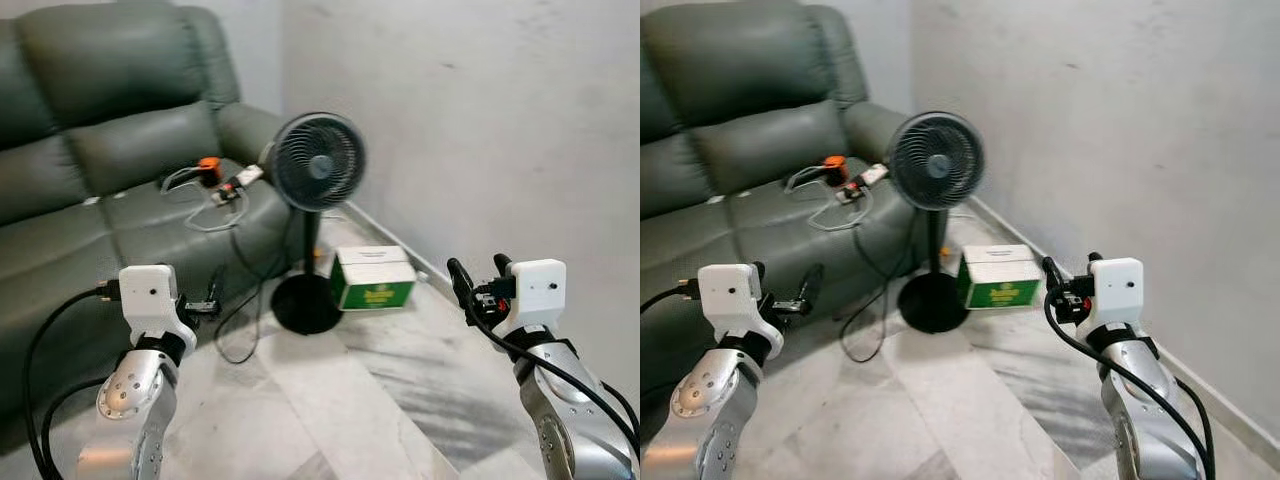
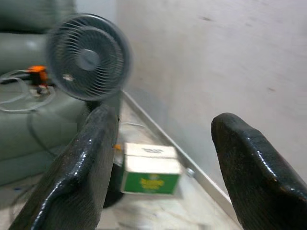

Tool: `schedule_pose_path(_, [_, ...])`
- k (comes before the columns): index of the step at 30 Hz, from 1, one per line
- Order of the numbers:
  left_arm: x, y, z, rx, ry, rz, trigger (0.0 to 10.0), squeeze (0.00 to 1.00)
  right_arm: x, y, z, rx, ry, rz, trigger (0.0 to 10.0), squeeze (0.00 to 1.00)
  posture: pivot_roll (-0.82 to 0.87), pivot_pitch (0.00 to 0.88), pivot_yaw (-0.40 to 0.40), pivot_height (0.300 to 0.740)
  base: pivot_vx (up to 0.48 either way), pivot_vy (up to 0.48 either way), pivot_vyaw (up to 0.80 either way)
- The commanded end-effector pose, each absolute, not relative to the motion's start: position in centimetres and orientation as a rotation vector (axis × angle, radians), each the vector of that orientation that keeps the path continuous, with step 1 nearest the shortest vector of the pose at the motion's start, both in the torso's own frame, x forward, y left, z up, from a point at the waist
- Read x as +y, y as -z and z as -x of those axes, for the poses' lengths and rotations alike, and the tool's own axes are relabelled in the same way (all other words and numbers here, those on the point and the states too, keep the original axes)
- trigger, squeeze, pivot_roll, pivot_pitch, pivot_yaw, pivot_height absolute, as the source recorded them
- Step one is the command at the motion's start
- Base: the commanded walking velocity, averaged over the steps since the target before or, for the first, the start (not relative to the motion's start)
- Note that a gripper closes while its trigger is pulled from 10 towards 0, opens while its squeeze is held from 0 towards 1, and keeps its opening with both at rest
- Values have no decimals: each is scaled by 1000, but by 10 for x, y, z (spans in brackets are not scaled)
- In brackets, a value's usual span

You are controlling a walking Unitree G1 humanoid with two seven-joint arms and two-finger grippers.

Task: Hang keys on a hook

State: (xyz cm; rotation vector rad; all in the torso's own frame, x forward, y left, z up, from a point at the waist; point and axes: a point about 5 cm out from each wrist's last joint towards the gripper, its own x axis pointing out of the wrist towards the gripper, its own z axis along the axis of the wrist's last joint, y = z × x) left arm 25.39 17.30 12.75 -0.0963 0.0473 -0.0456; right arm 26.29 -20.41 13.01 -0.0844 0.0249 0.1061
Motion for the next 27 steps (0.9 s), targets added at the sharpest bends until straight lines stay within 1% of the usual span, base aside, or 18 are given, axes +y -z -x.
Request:
schedule_pose_path(1, [173,-127,-255,55,37,96,10000,0,-206,-134,-264,21,-99,91,10000,0,15,0,-14,740,0,0,-800])
schedule_pose_path(9, [175,-126,-257,54,30,121,10000,0,-206,-134,-264,24,-98,91,10000,0,15,0,-14,740,0,0,-800])
schedule_pose_path(12, [177,-126,-259,51,27,114,10000,0,-206,-134,-264,25,-97,93,10000,0,15,0,-14,740,0,0,-800])
schedule_pose_path(14, [181,-124,-261,58,24,153,10000,0,-206,-134,-266,26,-97,94,10000,0,15,0,-14,740,0,0,-800])
schedule_pose_path(17, [183,-124,-261,60,20,145,10000,0,-206,-135,-266,26,-96,93,10000,0,15,0,-14,740,0,0,-800])
schedule_pose_path(27, [181,-122,-262,86,40,190,10000,0,-207,-133,-268,37,-57,88,10000,0,11,0,-12,740,0,0,-796])
